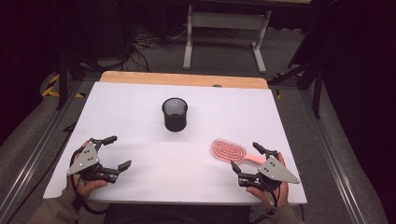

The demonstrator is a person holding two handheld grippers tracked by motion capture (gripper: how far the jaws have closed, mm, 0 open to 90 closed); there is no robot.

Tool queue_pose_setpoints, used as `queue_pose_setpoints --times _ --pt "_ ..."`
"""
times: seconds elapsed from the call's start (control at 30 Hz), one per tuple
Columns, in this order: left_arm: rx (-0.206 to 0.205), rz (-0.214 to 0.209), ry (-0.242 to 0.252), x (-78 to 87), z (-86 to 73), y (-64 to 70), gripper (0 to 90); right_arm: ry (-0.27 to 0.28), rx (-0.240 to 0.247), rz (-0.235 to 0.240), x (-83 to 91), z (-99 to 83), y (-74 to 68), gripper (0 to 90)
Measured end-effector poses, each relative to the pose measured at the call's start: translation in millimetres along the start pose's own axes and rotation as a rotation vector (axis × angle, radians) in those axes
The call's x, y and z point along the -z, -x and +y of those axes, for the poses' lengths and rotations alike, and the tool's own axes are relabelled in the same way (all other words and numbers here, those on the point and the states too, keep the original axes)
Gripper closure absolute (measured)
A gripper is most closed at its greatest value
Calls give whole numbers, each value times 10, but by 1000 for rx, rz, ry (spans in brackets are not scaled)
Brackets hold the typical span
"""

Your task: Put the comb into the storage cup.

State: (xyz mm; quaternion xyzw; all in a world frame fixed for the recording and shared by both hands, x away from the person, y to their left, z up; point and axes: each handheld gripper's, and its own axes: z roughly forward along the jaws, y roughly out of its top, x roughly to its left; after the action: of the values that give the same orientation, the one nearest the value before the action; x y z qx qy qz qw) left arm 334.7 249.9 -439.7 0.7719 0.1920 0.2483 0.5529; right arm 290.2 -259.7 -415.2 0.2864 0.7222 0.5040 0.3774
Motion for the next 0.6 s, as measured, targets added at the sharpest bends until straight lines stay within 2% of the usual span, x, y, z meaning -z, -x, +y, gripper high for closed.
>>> queue_pose_setpoints --times 0.2,0.37,0.53,0.6 --pt "-7 -4 -3 7 -3 8 62 -1 -9 4 29 23 13 84" --pt "7 -14 0 10 -14 1 61 -21 -3 19 23 62 43 81" --pt "-3 -9 -6 14 -12 9 61 -32 -8 26 55 119 145 81" --pt "-2 -9 -5 15 -11 7 61 -60 -10 40 57 147 214 81"
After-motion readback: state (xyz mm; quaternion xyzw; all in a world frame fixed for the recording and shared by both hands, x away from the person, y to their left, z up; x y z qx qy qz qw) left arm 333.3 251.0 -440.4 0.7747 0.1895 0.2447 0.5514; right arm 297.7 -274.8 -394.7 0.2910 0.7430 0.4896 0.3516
